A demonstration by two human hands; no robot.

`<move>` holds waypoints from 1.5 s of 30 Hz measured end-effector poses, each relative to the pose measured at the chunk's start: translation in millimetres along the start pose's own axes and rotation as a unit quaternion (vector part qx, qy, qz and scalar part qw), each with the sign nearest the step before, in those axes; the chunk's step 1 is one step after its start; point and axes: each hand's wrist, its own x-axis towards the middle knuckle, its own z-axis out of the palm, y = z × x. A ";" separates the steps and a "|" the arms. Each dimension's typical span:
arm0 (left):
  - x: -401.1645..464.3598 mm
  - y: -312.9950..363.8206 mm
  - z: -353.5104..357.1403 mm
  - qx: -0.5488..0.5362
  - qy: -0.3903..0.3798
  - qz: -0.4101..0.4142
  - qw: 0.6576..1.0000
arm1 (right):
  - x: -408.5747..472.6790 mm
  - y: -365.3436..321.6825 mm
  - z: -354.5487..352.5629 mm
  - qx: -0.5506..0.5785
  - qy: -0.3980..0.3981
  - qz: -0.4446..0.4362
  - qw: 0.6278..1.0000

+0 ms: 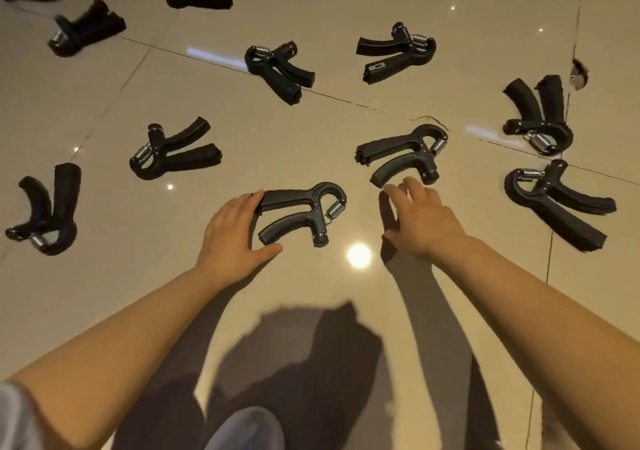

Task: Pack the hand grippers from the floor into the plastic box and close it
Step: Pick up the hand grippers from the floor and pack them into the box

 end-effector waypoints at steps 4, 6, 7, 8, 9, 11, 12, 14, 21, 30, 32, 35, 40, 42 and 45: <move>-2.1 3.8 2.5 -0.005 0.018 0.003 1.000 | 37.0 1.6 -12.8 0.009 0.065 -0.024 0.998; -2.1 3.3 2.9 0.003 0.014 0.003 1.000 | 45.2 3.1 -10.5 -0.056 0.034 -0.040 0.997; -1.3 2.7 2.9 0.010 0.007 0.003 1.000 | 46.4 3.6 -7.9 -0.089 0.025 -0.040 0.995; -0.5 4.0 1.9 0.016 0.000 0.003 1.000 | 46.1 3.6 -5.5 -0.118 0.025 -0.039 0.992; 0.4 6.0 0.0 0.015 -0.001 0.000 1.000 | 45.2 3.4 -3.2 -0.143 0.032 -0.040 0.988; 1.6 11.6 -3.1 0.017 0.024 0.001 1.000 | 41.8 1.5 -1.1 -0.189 0.058 -0.047 0.979; 1.0 16.0 -4.0 0.031 0.036 0.003 0.999 | 40.0 0.1 0.1 -0.210 0.074 -0.052 0.973; -4.7 25.6 -4.6 0.066 0.036 -0.011 0.997 | 33.4 -5.7 5.7 -0.256 0.094 -0.068 0.960; -77.2 36.4 9.9 0.138 0.002 -0.044 0.989 | -14.3 -18.2 24.5 -0.288 0.040 -0.110 0.951; -110.6 40.1 22.4 0.074 0.000 -0.104 0.992 | -47.5 -8.4 55.0 0.042 0.185 -0.098 0.977; -107.3 39.4 21.6 0.082 -0.003 -0.108 0.991 | -37.9 -14.3 51.9 0.021 0.189 -0.070 0.979; -105.1 36.1 21.7 0.090 -0.014 -0.109 0.990 | -21.3 -23.6 44.9 0.011 0.194 -0.034 0.980; -93.0 26.0 19.0 0.115 -0.006 -0.046 0.992 | -5.9 -26.1 37.4 -0.003 0.157 0.010 0.987; -87.6 25.2 16.9 0.109 -0.009 -0.029 0.994 | -7.4 -29.6 35.9 0.002 0.162 0.007 0.987; -81.7 26.5 15.7 0.108 -0.011 -0.022 0.994 | -14.6 -24.2 40.4 0.000 0.173 -0.022 0.985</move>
